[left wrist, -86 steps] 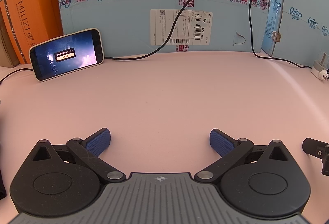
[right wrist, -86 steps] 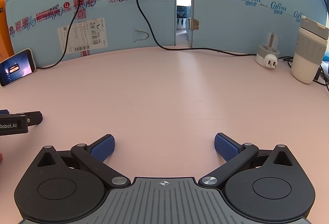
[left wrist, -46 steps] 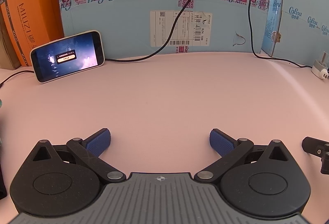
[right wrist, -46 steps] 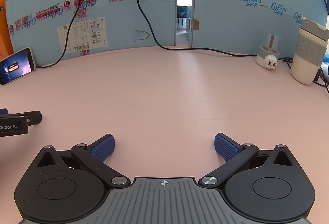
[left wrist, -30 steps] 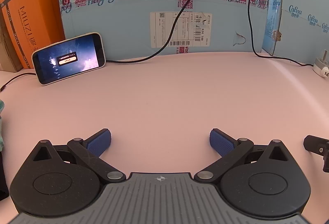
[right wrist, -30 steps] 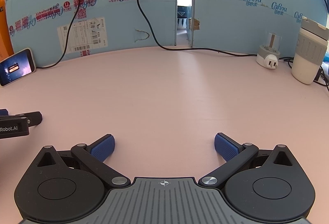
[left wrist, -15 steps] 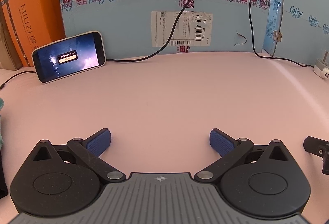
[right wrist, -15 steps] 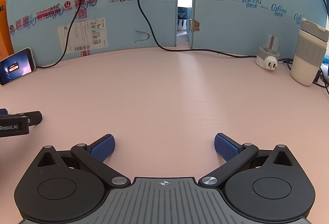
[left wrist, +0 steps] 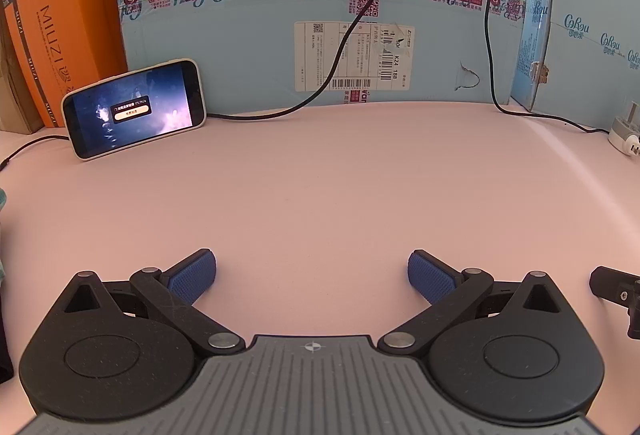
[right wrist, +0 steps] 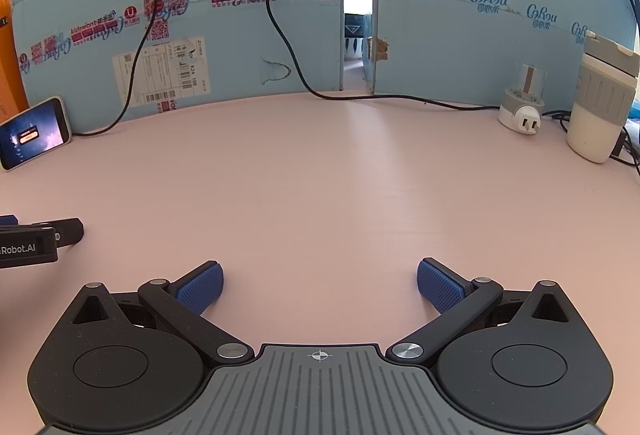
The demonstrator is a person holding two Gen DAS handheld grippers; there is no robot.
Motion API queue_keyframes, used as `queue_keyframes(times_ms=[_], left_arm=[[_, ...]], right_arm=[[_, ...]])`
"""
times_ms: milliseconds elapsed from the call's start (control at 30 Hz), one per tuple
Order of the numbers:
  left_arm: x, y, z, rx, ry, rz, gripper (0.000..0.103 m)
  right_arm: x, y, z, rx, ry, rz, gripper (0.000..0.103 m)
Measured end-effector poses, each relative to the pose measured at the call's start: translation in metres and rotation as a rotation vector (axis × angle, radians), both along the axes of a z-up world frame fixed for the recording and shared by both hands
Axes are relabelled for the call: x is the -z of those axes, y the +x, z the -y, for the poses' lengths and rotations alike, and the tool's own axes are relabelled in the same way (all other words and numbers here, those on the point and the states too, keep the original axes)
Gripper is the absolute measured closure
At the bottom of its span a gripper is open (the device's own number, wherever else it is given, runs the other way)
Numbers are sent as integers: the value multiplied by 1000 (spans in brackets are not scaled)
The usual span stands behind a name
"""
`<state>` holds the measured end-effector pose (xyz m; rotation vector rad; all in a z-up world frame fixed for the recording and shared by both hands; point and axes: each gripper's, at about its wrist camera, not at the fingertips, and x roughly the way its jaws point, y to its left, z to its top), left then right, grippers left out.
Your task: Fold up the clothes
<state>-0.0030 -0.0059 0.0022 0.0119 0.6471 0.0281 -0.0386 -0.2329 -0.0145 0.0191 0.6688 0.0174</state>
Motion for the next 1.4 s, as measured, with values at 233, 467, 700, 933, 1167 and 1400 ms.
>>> queue_keyframes(times_ms=[233, 467, 700, 933, 1167, 1400], left_arm=[[0, 0, 0, 0, 1, 2, 0], [-1, -1, 0, -2, 5, 3, 0], [-1, -2, 1, -4, 10, 0, 0], [-4, -7, -4, 52, -39, -24, 0], [-7, -41, -11, 139, -38, -58, 0], [-33, -105, -43, 42, -30, 23, 0]], right_arm=[[0, 0, 0, -1, 0, 0, 0], [0, -1, 0, -1, -1, 0, 0], [0, -1, -1, -1, -2, 0, 0], [0, -1, 1, -1, 1, 0, 0], [0, -1, 1, -2, 7, 1, 0], [0, -1, 1, -4, 8, 1, 0]])
